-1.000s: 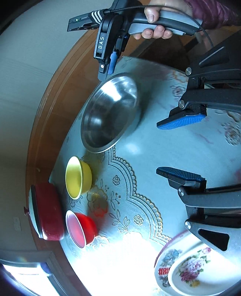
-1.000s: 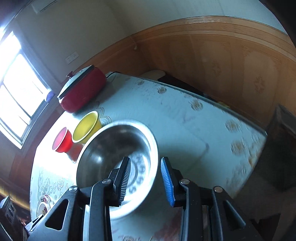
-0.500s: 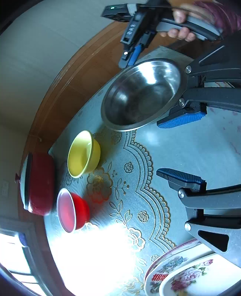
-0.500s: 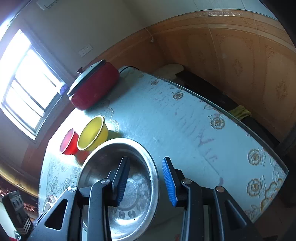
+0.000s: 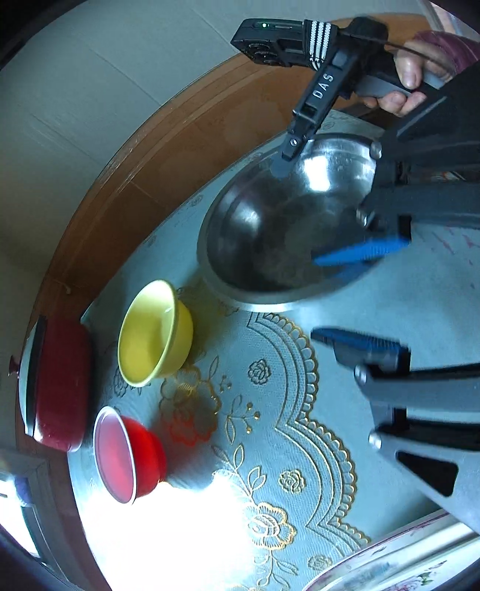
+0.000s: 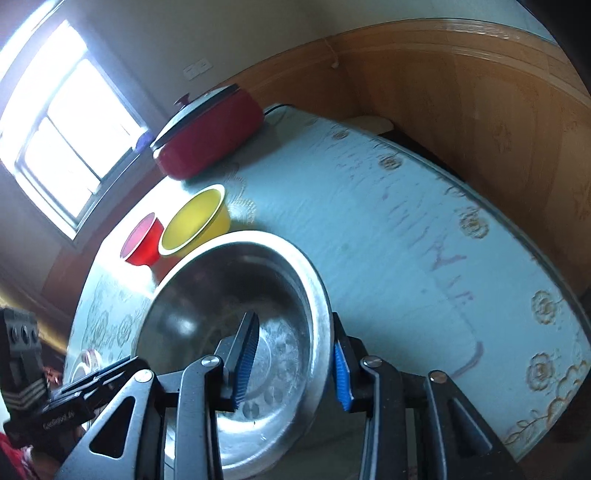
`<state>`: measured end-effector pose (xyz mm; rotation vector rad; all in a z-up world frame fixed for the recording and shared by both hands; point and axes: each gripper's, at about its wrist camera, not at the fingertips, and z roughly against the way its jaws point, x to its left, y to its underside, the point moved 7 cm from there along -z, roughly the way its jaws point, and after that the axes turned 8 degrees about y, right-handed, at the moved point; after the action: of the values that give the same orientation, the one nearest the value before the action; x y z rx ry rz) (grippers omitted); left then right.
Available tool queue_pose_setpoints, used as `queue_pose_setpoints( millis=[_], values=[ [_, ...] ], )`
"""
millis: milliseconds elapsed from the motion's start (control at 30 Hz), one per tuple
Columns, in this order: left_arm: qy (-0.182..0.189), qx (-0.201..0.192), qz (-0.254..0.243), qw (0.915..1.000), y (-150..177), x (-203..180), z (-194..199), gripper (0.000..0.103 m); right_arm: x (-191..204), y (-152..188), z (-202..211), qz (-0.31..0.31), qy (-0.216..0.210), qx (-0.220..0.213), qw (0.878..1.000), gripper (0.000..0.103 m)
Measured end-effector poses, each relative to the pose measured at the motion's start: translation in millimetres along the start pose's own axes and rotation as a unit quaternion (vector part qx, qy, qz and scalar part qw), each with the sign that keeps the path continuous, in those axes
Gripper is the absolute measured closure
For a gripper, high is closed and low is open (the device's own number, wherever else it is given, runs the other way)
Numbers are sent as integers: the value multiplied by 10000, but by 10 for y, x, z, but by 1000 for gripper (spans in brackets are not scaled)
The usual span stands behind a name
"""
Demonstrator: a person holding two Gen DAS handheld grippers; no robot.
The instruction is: Organize plates and bowls
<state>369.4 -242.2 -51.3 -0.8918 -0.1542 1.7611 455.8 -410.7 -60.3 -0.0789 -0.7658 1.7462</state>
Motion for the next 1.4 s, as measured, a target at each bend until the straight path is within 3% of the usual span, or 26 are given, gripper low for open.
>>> queue_pose_setpoints(
  millis=[33, 233, 467, 767, 967, 1400],
  values=[
    [-26, -9, -61, 10000, 4, -15, 7, 77, 32, 24, -12, 69, -13, 27, 10000, 82],
    [-165, -204, -138, 9996, 54, 31, 230, 78, 212, 108, -5, 324, -57, 34, 9995, 87],
    [-627, -98, -185, 9978, 231, 228, 419, 78, 511, 272, -82, 791, -177, 219, 9965, 87],
    [-759, -96, -236, 9968, 398, 324, 611, 77, 670, 491, -246, 1070, -204, 643, 9920, 87],
    [-771, -214, -110, 9967, 328, 383, 704, 75, 681, 468, -191, 974, -355, 634, 9926, 71],
    [-967, -491, -233, 9938, 135, 285, 761, 74, 637, 159, 15, 874, -382, 241, 9952, 70]
  ],
)
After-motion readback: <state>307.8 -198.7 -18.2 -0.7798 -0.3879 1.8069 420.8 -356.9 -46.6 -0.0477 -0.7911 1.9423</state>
